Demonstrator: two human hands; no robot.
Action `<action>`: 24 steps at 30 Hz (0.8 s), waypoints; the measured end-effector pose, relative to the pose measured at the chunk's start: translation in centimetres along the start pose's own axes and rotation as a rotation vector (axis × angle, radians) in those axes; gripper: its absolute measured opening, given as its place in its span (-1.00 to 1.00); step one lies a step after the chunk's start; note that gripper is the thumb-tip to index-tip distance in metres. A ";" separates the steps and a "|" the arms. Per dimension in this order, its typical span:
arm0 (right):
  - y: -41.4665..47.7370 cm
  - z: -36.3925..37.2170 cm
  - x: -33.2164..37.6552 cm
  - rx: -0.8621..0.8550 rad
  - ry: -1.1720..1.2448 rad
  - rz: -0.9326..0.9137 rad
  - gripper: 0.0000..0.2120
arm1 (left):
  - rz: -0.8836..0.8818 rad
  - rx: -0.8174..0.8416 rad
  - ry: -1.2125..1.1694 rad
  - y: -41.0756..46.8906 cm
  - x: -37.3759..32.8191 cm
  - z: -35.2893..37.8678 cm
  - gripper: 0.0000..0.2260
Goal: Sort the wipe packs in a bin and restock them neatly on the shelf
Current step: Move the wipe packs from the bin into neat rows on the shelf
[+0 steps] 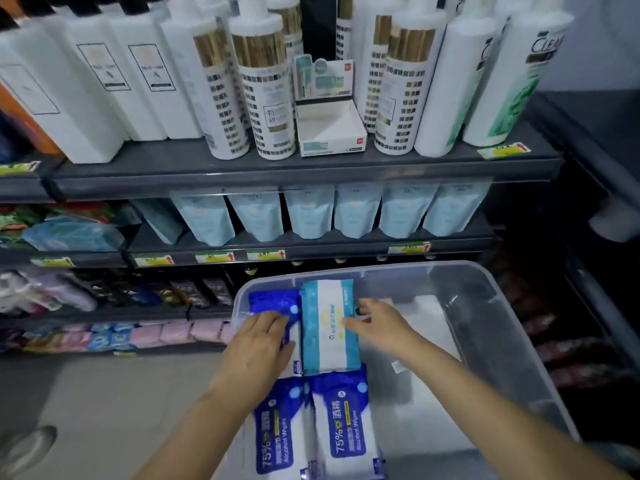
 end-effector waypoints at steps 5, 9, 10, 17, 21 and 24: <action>1.2 1.8 -0.3 -0.036 0.227 0.064 -0.78 | 0.045 -0.062 -0.024 1.1 0.6 1.3 -0.68; 1.3 2.6 0.0 -0.037 0.405 0.098 -0.74 | 0.040 -0.011 -0.033 1.5 0.7 1.4 -0.54; 1.4 2.7 0.0 -0.043 0.412 0.095 -0.71 | 0.042 -0.007 -0.041 1.5 0.7 1.3 -0.54; 1.1 2.7 0.6 -0.091 0.417 0.039 -0.62 | 0.003 0.060 -0.059 1.1 0.2 0.6 -0.55; -0.5 0.8 1.3 -0.114 0.432 -0.056 -0.62 | -0.138 0.157 -0.313 1.2 0.0 -1.1 -0.50; -2.0 -1.3 2.3 -0.091 0.484 -0.153 -0.64 | -0.297 0.097 -0.835 1.4 -1.0 -3.5 -0.53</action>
Point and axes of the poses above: each hand's wrist, its own y-axis towards the middle knuckle, its own z-axis out of the palm, x = y × z, the point moved 3 cm from there along y, towards the middle knuckle, and after that the axes turned 12 degrees about x, right-handed, at the moved point
